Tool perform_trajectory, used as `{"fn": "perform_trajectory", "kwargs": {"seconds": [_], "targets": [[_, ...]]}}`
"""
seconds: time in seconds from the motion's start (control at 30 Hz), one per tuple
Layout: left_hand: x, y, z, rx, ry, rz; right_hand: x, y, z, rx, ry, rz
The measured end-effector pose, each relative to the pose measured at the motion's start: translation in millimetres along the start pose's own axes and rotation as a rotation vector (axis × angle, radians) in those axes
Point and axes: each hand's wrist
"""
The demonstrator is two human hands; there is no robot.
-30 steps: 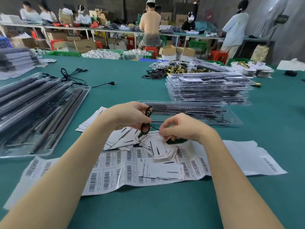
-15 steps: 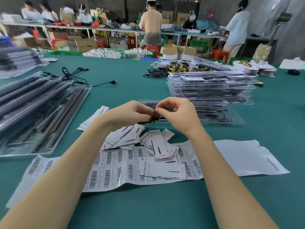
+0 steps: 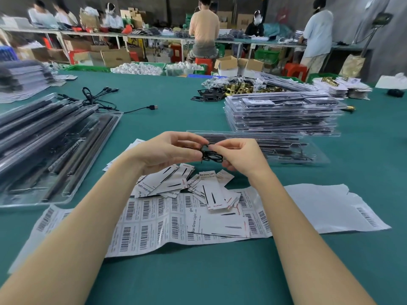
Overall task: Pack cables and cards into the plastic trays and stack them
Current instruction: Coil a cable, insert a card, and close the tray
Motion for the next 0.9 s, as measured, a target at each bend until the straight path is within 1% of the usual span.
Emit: {"fn": "perform_trajectory", "kwargs": {"seconds": [0.07,0.17,0.23,0.33,0.4,0.47,0.5,0.53,0.6,0.67,0.73,0.8,0.83,0.9], "targets": [[2,0,-2,0.016,-0.042,0.031,-1,1,4,0.045,-0.066,-0.019],[2,1,-3,0.04,-0.086,0.011,-3,2,5,-0.021,-0.182,-0.085],[2,1,-2,0.06,-0.049,0.001,-4,2,4,-0.066,-0.234,-0.111],[3,2,-3,0.102,0.073,0.037,-5,-2,2,-0.051,-0.235,-0.177],[6,4,-6,0.134,0.141,0.115,-5,-4,-1,-0.057,-0.336,-0.152],[10,7,-9,0.163,0.196,0.24,-9,-4,-8,-0.098,-0.519,-0.108],[13,9,-11,0.174,0.219,0.3,-12,-5,-13,-0.104,-0.586,-0.138],[16,10,-12,0.18,0.246,0.347,-15,-6,-18,-0.094,-0.643,-0.204],[23,12,-13,0.194,0.357,0.374,-19,-8,-26,-0.093,-0.779,-0.307],[30,12,-12,0.244,0.5,0.369,-18,-8,-29,-0.128,-0.835,-0.288],[35,11,-9,0.299,0.664,0.354,-15,-7,-26,-0.15,-0.762,-0.201],[37,11,-2,0.28,0.873,0.256,-14,-6,-21,-0.157,-0.699,-0.102],[36,11,2,0.246,0.924,0.189,-13,-5,-19,-0.154,-0.682,-0.057],[36,11,7,0.207,0.918,0.073,-14,-5,-17,-0.135,-0.671,-0.022]]}}
Point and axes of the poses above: each hand's wrist, its own y-axis towards the middle knuckle, its own x-axis out of the palm, z = x × y, and after that the axes turned 9 degrees about x, right-handed
